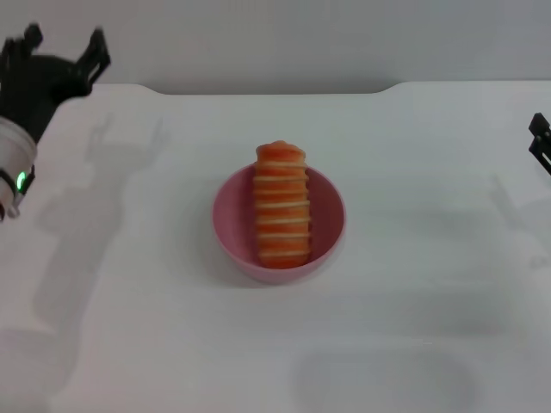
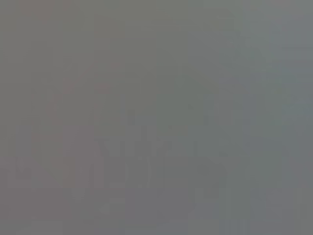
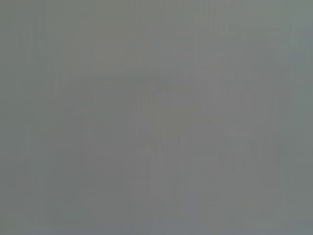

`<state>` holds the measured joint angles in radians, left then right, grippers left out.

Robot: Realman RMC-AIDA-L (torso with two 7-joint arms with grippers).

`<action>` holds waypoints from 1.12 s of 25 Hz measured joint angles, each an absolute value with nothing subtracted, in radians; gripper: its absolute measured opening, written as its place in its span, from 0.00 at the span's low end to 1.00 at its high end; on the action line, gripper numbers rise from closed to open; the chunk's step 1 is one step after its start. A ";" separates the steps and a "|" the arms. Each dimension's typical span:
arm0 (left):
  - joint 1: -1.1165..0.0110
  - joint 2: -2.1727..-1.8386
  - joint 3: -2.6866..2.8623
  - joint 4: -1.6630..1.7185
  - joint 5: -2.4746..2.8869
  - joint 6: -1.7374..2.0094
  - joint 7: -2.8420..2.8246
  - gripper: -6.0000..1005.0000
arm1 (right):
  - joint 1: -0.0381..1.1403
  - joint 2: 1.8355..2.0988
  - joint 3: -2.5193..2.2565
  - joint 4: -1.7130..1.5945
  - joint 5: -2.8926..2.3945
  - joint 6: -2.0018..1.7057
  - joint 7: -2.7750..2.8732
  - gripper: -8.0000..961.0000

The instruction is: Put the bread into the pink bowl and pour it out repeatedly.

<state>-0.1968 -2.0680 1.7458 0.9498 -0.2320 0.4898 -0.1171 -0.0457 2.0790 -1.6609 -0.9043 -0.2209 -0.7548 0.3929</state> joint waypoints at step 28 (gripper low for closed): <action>-0.278 -2.071 1.870 0.595 -0.385 0.808 0.010 0.85 | 0.010 2.083 -1.673 -0.705 0.112 -0.839 0.138 0.77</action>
